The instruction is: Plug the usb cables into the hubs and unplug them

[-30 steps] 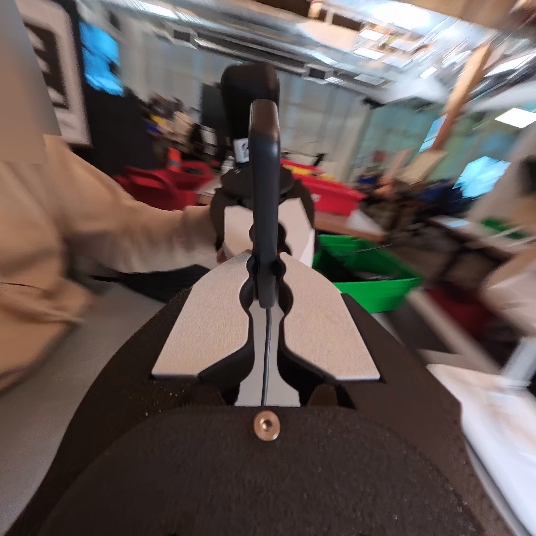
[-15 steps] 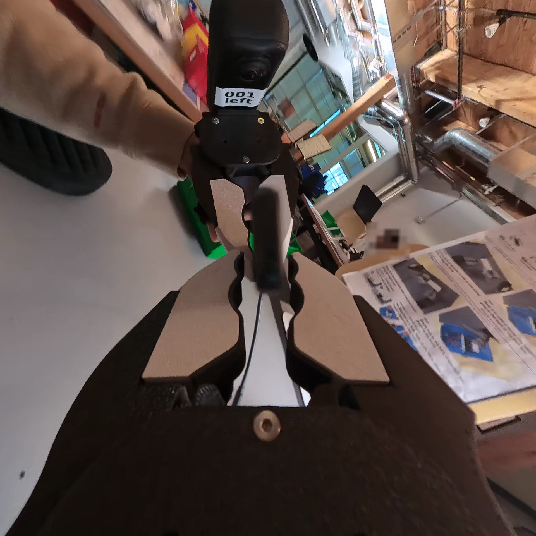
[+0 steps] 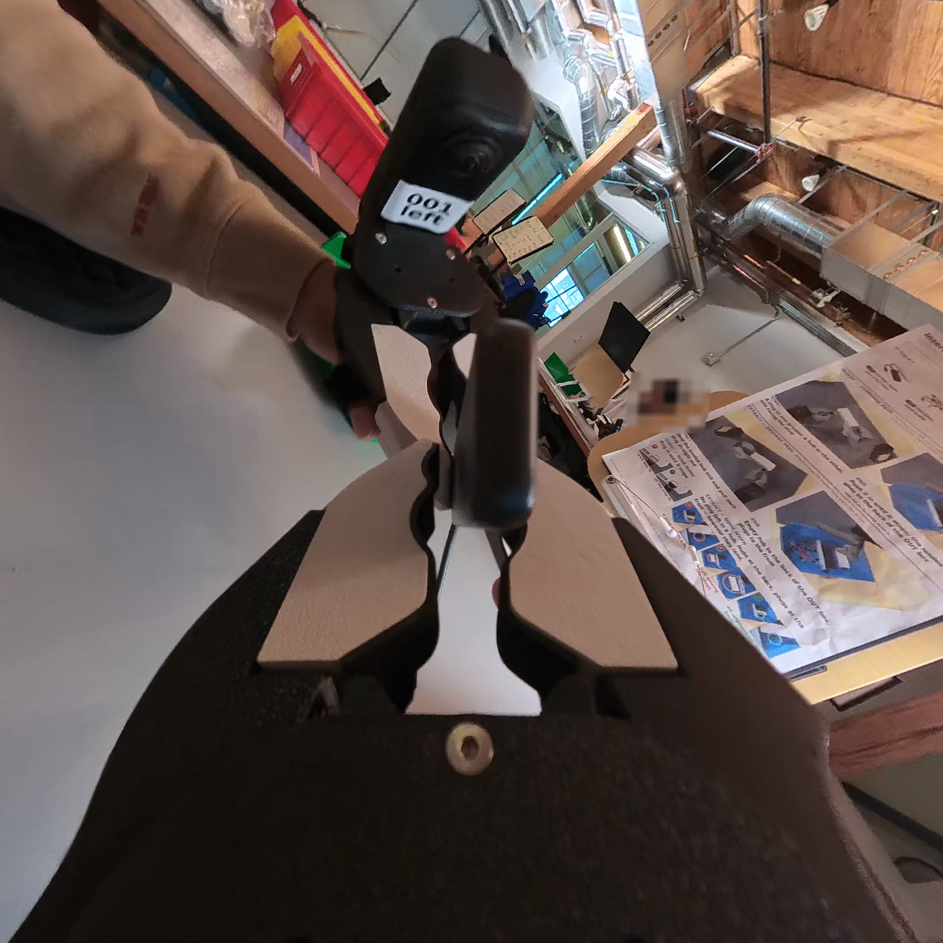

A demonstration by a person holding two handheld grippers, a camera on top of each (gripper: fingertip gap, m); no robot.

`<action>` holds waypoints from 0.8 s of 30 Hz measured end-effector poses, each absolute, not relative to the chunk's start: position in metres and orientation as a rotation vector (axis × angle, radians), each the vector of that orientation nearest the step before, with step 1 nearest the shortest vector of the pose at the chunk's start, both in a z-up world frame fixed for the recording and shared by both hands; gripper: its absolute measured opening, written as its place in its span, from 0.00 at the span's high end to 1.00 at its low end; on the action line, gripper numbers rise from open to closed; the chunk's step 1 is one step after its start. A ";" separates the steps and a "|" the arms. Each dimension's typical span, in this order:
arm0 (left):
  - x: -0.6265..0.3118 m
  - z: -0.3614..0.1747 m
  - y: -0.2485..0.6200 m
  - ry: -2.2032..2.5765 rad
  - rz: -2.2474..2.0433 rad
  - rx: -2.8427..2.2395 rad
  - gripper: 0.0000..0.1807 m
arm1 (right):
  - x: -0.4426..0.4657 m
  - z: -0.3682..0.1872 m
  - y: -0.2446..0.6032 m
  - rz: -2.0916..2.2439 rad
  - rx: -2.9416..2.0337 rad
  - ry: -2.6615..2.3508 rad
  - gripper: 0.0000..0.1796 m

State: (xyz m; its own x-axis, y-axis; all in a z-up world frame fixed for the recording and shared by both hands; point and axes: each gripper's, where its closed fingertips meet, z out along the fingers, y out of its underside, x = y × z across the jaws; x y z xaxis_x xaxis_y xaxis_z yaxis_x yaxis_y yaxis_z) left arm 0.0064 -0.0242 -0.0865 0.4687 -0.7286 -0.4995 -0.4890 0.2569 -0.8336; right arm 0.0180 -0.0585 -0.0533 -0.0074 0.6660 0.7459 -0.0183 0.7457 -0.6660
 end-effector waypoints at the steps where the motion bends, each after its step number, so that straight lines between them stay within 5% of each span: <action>1: 0.009 -0.084 -0.026 1.150 -0.270 -1.379 0.93 | 0.019 -0.051 -0.058 0.619 -0.564 -1.477 0.87; 18: -0.001 -0.091 -0.020 1.057 -0.403 -1.496 0.88 | 0.020 -0.059 -0.046 0.528 -0.628 -1.517 0.93; 24: -0.086 -0.026 -0.014 0.728 -0.286 -1.509 0.82 | 0.028 -0.066 -0.020 0.292 -0.624 -1.512 0.93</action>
State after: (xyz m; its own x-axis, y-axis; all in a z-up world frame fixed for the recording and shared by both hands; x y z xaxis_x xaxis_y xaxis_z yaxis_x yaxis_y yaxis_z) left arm -0.0855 -0.0141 -0.0258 0.7609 -0.5961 -0.2565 -0.2627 0.0785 -0.9617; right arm 0.0277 -0.0204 -0.0662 0.0634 0.5480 0.8341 0.1979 0.8123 -0.5487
